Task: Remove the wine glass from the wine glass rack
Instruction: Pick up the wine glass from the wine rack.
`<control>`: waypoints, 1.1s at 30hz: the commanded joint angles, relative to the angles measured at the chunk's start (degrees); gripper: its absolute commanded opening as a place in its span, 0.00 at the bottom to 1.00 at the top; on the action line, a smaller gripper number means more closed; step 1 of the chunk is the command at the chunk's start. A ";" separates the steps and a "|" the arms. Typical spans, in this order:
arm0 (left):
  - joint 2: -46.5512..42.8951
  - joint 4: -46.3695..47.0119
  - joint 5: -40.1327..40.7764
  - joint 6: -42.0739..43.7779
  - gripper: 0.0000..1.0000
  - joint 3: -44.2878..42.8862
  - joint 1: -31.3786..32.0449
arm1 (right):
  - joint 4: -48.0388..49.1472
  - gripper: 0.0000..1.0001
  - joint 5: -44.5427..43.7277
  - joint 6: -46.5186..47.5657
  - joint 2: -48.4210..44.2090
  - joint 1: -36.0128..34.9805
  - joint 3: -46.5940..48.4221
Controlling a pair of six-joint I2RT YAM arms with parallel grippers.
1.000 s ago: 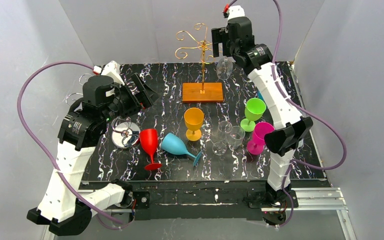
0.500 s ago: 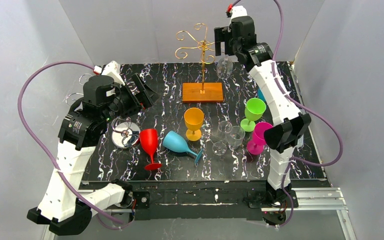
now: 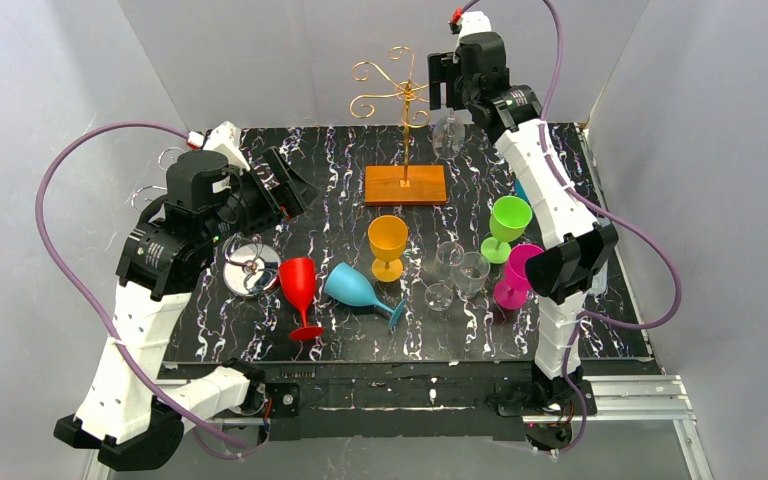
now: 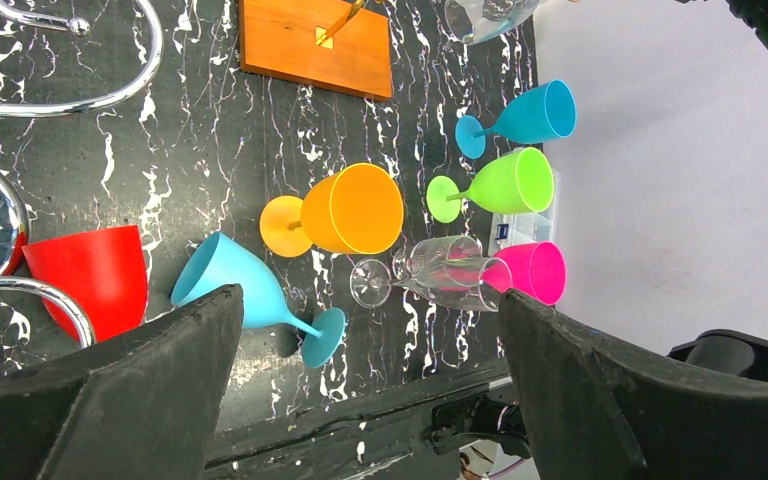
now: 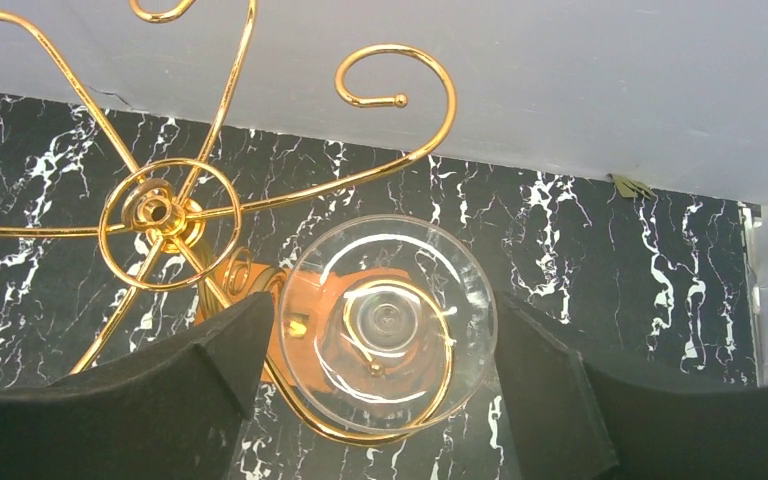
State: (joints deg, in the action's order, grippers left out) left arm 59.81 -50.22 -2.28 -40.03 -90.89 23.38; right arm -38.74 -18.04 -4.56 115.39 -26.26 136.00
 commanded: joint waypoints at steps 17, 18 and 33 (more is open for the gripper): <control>-0.71 -0.94 0.78 0.85 0.98 -0.77 -0.20 | 3.15 0.57 -2.61 -0.97 -1.04 -0.02 4.31; -0.68 -1.01 0.83 0.88 0.98 -0.77 -0.25 | 3.07 0.56 -2.87 -0.96 -1.38 -0.02 4.24; -0.75 -0.24 -0.16 0.23 0.98 0.14 -0.25 | 1.64 0.51 -3.47 -1.91 -5.13 -0.02 2.17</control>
State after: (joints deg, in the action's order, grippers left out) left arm 59.79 -50.19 -2.35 -40.07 -90.87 23.38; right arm -40.01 -20.67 -5.48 114.98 -26.26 137.03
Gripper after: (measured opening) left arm 0.982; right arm 0.777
